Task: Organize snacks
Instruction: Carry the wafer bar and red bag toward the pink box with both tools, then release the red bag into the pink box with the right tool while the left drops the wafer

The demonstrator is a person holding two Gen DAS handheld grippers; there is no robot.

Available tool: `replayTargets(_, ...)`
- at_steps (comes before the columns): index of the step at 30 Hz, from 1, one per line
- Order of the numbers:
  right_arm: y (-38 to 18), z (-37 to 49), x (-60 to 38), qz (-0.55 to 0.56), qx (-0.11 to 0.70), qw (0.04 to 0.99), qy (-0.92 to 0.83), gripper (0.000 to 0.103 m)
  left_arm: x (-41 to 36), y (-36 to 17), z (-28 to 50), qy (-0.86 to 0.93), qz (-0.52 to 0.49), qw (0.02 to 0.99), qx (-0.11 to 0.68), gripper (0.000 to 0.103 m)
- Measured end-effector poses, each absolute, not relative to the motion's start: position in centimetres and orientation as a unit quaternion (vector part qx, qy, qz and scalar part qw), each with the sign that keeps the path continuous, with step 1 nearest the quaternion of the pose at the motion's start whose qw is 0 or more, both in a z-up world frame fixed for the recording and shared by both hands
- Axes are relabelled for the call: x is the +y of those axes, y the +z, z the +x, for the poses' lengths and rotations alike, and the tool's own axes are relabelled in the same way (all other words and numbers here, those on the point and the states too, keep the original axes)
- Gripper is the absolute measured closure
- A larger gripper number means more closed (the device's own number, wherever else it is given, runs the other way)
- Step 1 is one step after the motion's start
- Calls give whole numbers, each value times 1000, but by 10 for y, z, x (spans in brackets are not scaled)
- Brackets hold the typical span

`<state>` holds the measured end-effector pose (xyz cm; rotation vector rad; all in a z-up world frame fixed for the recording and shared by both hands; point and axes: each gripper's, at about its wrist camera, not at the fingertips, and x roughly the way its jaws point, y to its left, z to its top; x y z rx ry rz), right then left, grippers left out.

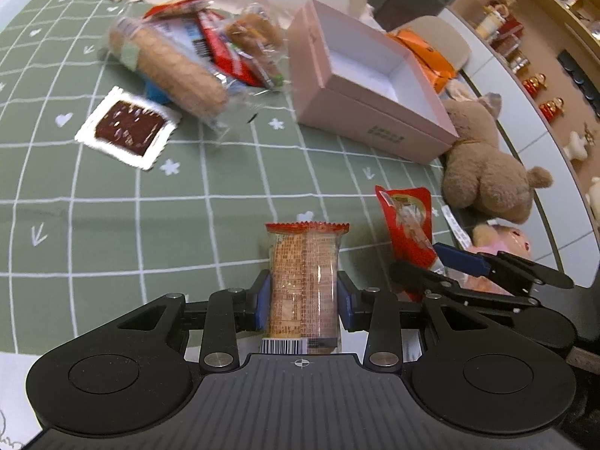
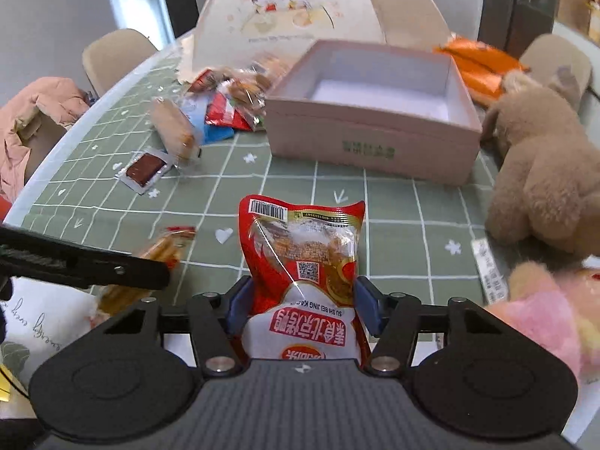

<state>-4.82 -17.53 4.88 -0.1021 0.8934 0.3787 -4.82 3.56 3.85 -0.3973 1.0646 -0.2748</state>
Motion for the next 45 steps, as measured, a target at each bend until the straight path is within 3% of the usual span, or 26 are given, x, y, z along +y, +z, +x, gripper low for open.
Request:
replayTargets(7, 109, -60, -201, -22, 364, 914, 180, 46, 20, 92, -27, -172, -168, 869, 433, 63)
replayTargets(11, 138, -56, -211, -20, 330, 929, 168, 46, -7, 159, 27, -212, -143, 908, 332, 60)
replayTargets(13, 146, -49, -213, -21, 322, 934, 151, 46, -21, 166, 64, -230, -134, 913, 309, 56)
replayTargets(16, 157, -39, -217, -27, 311, 941, 128, 46, -25, 146, 108, -184, -146, 914, 331, 59)
replayTargets(23, 169, 36, -222, -47, 293, 949, 106, 44, 48, 118, 79, -118, -223, 920, 299, 59)
replayTargets(25, 162, 83, -213, -35, 308, 946, 93, 32, 70, 108, 69, -83, -229, 917, 317, 59)
replayTargets(27, 144, 131, -202, -38, 344, 933, 97, 28, 97, 98, 54, -45, -230, 911, 338, 59)
replayTargets(31, 113, 163, -157, -99, 362, 922, 98, 28, 151, 73, 14, 11, -242, 893, 380, 59)
replayTargets(35, 115, 176, -98, -92, 358, 911, 180, 28, 185, 48, -14, 36, -273, 870, 408, 59)
replayTargets(41, 91, 221, -2, -119, 364, 900, 208, 28, 192, 41, -29, 8, -292, 861, 417, 59)
replayTargets(42, 81, 232, 9, -123, 374, 897, 201, 29, 188, 42, -28, -2, -291, 860, 418, 59)
replayTargets(43, 71, 242, 20, -127, 384, 894, 192, 37, 186, 42, -28, -15, -290, 860, 420, 59)
replayTargets(44, 62, 249, 26, -131, 394, 892, 181, 46, 183, 40, -28, -29, -289, 858, 424, 59)
replayTargets(45, 53, 256, 33, -136, 407, 887, 171, 62, 181, 39, -28, -41, -288, 855, 429, 59)
